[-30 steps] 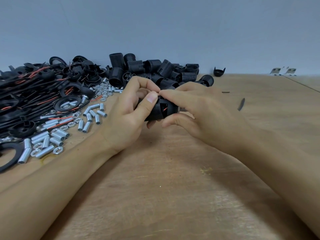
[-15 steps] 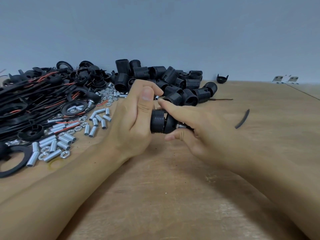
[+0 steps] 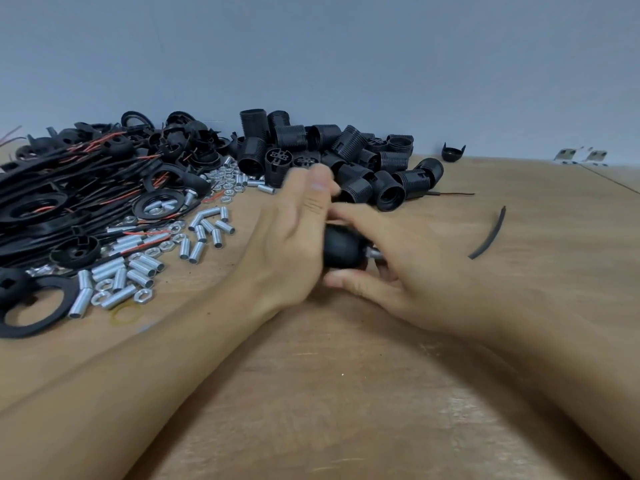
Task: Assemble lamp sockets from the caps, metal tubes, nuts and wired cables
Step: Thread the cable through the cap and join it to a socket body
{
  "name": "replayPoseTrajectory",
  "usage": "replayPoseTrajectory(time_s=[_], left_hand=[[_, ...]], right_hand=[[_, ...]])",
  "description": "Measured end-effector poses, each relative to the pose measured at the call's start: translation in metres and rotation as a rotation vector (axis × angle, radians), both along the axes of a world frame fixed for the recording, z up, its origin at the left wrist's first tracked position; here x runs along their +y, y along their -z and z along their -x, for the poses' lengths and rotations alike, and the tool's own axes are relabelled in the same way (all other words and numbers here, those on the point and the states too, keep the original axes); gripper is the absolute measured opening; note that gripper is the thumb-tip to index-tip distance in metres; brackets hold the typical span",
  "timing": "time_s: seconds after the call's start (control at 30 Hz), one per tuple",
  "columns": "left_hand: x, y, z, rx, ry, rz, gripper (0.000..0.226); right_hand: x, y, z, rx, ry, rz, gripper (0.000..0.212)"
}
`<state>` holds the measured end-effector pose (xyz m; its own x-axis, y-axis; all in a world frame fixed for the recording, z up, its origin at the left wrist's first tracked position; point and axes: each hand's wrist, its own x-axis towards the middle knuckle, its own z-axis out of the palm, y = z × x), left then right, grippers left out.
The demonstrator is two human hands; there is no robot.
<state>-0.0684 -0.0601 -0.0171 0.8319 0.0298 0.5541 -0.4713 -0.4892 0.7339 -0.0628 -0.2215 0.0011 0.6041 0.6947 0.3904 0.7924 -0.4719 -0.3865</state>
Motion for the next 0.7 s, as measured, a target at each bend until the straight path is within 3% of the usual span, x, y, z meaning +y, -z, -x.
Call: replayPoseTrajectory(time_s=[0.07,0.13,0.2,0.33,0.47,0.6,0.7], left_hand=[[0.002,-0.001,-0.001,0.036,-0.011,-0.098,0.062],[0.010,-0.002,-0.004,0.042,-0.069,-0.156,0.070],[0.024,-0.004,-0.009,0.011,-0.207,-0.261,0.060],[0.057,-0.006,-0.022,0.083,-0.482,-0.519,0.020],[0.073,-0.003,-0.030,0.230,-0.567,-0.720,0.024],[0.088,-0.009,-0.036,0.327,-0.654,-0.795,0.034],[0.109,-0.018,-0.037,0.416,-0.771,-0.720,0.030]], right_hand=[[0.004,0.004,-0.003,0.045,0.002,-0.046,0.060],[0.004,0.006,-0.005,0.067,0.067,-0.075,0.046],[-0.002,0.005,-0.008,0.110,0.137,-0.105,0.034],[-0.015,0.001,-0.013,0.193,0.234,-0.098,0.045],[-0.015,0.003,-0.015,0.133,0.254,-0.030,0.050],[-0.015,0.003,-0.016,0.129,0.236,-0.034,0.051],[-0.016,0.004,-0.017,0.128,0.234,-0.033,0.051]])
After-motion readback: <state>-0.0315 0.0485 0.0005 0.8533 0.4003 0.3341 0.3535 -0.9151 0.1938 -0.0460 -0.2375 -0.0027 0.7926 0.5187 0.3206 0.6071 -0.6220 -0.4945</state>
